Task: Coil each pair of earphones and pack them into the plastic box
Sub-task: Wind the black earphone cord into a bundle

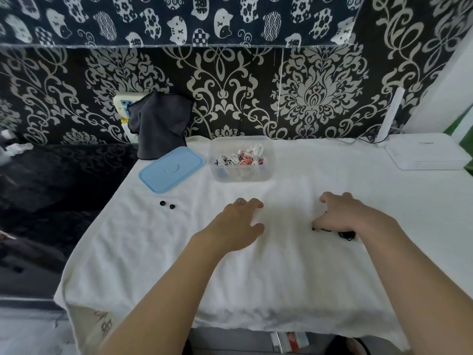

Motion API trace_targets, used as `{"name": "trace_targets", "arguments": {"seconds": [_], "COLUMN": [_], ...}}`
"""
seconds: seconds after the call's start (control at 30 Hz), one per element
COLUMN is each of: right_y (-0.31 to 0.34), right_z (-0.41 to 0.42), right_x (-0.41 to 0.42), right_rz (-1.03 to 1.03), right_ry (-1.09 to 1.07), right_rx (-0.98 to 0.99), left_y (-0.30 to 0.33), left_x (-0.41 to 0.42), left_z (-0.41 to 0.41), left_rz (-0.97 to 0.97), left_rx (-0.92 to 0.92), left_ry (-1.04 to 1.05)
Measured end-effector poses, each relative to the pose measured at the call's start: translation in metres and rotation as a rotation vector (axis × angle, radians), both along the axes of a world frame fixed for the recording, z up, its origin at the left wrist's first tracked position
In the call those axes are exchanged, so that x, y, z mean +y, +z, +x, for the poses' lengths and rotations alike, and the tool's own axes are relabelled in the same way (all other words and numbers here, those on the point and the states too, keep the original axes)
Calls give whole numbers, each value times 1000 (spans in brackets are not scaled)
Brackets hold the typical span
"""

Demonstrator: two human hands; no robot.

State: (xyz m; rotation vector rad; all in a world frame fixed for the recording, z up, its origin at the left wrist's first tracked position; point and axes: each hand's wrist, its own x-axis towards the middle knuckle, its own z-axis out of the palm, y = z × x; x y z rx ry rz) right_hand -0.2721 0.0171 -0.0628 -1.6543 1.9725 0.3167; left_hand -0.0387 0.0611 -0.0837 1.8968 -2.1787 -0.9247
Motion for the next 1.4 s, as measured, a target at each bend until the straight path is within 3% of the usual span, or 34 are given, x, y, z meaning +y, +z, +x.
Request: {"name": "trace_targets", "arguments": {"seconds": [0.17,0.33,0.47,0.6,0.77,0.97,1.23,1.4], "right_y": [2,1,5,10,19,22,16,9], "right_z": [7,18,33,57,87,107,135,152], "right_x": [11,11,7,5,6,3,-1,-5], "right_rz": [21,-72,-130,-109,-42,-6,28,105], "right_ry": [107,97,37,-37,-73,-135,-186,-153], "right_rx": [37,-100,-385,-768,-1007,-1136,-1242,-1200], "left_y": [1,-1,5,17,26,30,27,23], "left_x": [10,14,12,7,3,4,-4,-7], "left_z": [-1,2,6,11,26,50,76,94], "left_rz": [-5,-17,-14,-8,-43,42,-6,-81], "left_rx": [-27,-10,50,318,549,641,689,668], "left_ry": [-7,-18,9,160,304,343,413,395]}}
